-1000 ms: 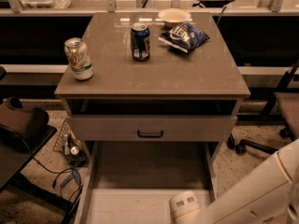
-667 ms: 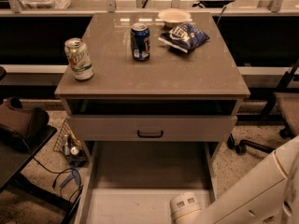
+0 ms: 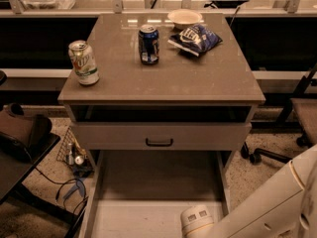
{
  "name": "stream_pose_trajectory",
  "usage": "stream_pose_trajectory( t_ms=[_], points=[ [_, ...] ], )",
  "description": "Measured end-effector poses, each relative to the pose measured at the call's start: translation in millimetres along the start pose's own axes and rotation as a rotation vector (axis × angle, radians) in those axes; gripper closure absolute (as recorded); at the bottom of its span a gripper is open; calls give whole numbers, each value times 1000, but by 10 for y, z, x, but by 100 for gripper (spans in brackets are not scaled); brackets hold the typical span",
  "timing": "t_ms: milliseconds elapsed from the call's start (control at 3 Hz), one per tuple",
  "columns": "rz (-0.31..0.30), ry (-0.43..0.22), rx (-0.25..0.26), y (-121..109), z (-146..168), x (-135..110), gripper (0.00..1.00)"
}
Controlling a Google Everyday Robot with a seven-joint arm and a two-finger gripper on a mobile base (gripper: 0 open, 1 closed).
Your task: Open middle drawer
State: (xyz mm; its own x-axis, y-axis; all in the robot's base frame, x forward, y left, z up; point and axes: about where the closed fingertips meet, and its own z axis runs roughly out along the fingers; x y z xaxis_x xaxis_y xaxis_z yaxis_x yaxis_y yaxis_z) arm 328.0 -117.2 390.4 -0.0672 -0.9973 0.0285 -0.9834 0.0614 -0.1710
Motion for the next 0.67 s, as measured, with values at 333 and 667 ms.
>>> stream_pose_trajectory(
  t_ms=[333, 667],
  points=[
    [0, 0, -1, 4, 2, 1, 36],
    [-1, 0, -2, 8, 4, 3, 13]
  ],
)
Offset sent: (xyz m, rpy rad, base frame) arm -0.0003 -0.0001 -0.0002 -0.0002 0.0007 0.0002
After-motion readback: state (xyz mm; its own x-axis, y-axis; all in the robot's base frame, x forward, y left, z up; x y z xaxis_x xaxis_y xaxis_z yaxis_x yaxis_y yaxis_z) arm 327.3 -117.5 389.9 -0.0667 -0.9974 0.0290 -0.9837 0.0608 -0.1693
